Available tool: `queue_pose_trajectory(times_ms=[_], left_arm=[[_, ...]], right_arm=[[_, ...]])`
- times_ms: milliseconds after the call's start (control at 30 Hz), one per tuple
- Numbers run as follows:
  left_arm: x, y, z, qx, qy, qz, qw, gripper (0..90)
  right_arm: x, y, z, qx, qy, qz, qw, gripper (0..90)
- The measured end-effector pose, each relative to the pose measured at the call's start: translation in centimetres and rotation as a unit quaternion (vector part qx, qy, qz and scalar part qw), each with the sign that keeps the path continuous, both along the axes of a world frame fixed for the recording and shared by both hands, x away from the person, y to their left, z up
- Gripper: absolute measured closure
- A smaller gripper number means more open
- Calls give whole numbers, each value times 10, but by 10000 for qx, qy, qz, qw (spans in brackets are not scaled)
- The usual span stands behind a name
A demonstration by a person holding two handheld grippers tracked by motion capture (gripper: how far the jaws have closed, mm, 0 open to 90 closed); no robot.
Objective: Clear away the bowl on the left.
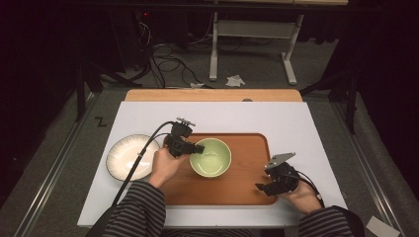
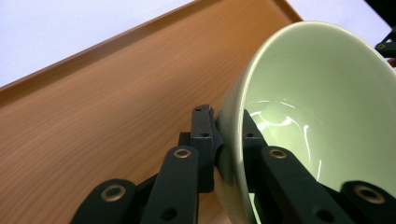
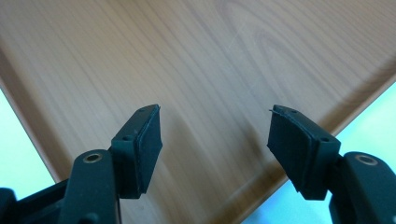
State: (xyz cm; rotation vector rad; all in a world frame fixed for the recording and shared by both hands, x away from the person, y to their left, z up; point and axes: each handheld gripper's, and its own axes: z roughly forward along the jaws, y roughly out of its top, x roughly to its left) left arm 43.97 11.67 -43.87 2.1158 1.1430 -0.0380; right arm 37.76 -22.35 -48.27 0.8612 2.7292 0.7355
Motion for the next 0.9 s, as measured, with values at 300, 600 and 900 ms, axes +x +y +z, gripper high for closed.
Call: queue_pose_trajectory(times_ms=[300,600,900], left_arm=[[3,-9,-10,103,86,-48,9999,824],[10,-18,-22,235,201,-18,9995,820],[14,-29,-33,276,242,-1,9993,821]], right_arm=[[0,0,0,-12,-10,-23,10000,365],[-1,0,1,14,-23,-28,10000,365],[-1,0,1,11,-22,-26,10000,365]])
